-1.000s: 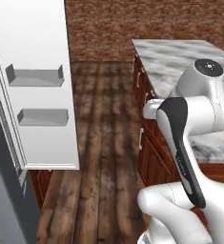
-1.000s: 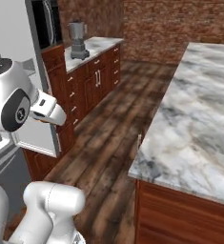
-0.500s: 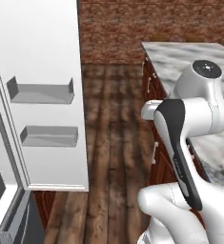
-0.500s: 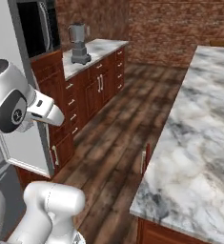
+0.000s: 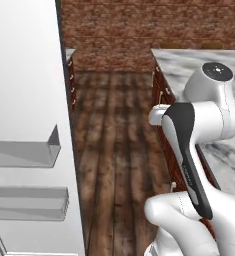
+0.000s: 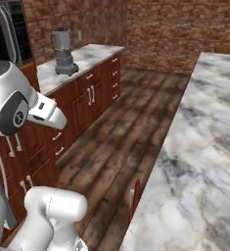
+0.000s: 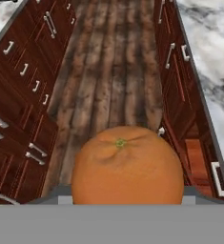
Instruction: Pick the two tangerines from the fridge and place them on the plate next to the blender to make a fruit smoothie.
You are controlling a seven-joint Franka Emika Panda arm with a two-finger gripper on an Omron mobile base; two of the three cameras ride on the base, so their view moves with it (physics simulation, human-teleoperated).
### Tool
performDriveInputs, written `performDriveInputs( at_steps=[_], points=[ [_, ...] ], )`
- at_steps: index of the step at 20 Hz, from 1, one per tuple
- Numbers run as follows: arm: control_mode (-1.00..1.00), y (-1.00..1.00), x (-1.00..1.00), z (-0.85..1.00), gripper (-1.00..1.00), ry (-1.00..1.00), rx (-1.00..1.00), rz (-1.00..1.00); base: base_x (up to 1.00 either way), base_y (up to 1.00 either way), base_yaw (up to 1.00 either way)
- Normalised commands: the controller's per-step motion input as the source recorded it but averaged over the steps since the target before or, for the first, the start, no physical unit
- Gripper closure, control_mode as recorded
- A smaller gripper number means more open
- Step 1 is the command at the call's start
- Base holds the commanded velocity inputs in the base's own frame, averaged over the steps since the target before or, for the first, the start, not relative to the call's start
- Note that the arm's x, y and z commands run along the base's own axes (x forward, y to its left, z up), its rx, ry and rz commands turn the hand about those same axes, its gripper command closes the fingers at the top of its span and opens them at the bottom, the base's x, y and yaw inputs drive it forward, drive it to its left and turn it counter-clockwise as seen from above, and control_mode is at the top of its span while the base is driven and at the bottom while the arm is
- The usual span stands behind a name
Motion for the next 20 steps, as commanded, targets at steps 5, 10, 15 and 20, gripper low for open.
performDriveInputs(
  at_steps=[5,10,15,20],
  points=[
    [1.00,0.00,0.00,0.00,1.00,0.00,0.00,0.00,1.00,0.00,0.01],
    [1.00,0.00,0.00,0.00,1.00,0.00,0.00,0.00,1.00,0.22,0.04],
    [1.00,0.00,0.00,0.00,1.00,0.00,0.00,0.00,1.00,0.41,0.07],
    [1.00,0.00,0.00,0.00,1.00,0.00,0.00,0.00,1.00,0.12,0.02]
  ],
)
